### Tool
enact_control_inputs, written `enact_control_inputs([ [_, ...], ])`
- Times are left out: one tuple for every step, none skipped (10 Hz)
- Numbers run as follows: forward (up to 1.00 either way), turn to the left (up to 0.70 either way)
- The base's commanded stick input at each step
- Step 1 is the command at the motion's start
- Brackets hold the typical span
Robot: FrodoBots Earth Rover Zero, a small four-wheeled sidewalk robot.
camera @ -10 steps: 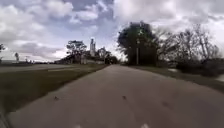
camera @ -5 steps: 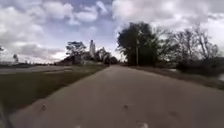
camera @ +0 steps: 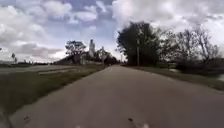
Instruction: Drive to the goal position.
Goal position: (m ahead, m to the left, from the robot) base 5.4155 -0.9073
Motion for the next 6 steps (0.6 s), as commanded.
enact_control_inputs([
  [0.70, 0.00],
  [0.70, 0.00],
  [0.70, 0.00],
  [0.70, 0.00],
  [0.70, 0.00],
  [0.70, 0.00],
])
